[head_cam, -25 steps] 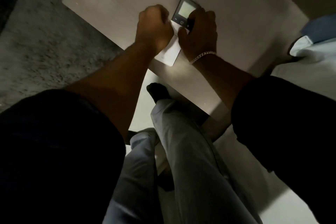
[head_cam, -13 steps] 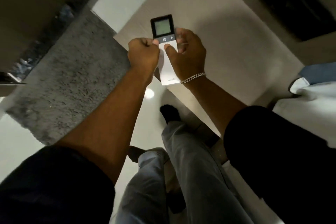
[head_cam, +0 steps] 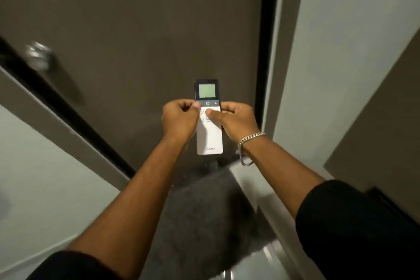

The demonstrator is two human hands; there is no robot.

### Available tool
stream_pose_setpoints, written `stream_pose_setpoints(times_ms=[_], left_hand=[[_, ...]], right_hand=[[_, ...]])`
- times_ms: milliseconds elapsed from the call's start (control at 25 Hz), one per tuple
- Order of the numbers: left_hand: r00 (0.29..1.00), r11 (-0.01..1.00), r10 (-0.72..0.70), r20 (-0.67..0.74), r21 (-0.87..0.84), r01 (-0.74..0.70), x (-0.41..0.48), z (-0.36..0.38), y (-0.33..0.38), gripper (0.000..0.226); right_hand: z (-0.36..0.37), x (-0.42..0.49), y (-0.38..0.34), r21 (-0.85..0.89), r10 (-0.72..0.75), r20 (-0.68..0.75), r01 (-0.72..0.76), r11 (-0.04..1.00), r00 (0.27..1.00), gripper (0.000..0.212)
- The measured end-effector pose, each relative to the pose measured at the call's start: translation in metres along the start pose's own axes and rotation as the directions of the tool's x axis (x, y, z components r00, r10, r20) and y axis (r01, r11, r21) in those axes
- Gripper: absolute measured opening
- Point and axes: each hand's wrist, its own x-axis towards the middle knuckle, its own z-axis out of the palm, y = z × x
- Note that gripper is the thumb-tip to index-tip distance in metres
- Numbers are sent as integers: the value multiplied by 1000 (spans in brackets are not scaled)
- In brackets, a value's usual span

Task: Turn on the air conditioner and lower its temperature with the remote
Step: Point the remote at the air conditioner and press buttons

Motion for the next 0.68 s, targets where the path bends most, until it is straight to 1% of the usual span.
stream_pose_setpoints(times_ms=[120, 200, 280, 400, 520, 600, 680], left_hand=[[990, 989, 130, -48, -63, -133, 11, -78, 94, 17], [969, 964, 243, -49, -97, -247, 10, -125, 151, 16], [941, 935, 332, -68, -105, -337, 8, -162, 192, 13], [894, 892, 421, -155, -107, -439, -1, -209, 242, 16], [840, 851, 497, -218, -65, -520, -12, -243, 284, 11], [796, 820, 549, -254, -23, -573, -18, -261, 309, 18], [757, 792, 591, -278, 24, -610, -23, -274, 330, 23]], right_hand=[[48, 2, -102, 45, -146, 101, 142, 989, 984, 25], [72, 0, -164, 82, -252, 135, 243, 967, 958, 24], [94, -4, -213, 122, -351, 175, 333, 935, 920, 19], [122, -17, -275, 182, -468, 238, 435, 882, 851, 16], [140, -30, -325, 219, -559, 272, 515, 829, 784, 25], [148, -38, -356, 236, -611, 283, 564, 792, 739, 31], [152, -46, -382, 261, -651, 287, 596, 759, 703, 31]])
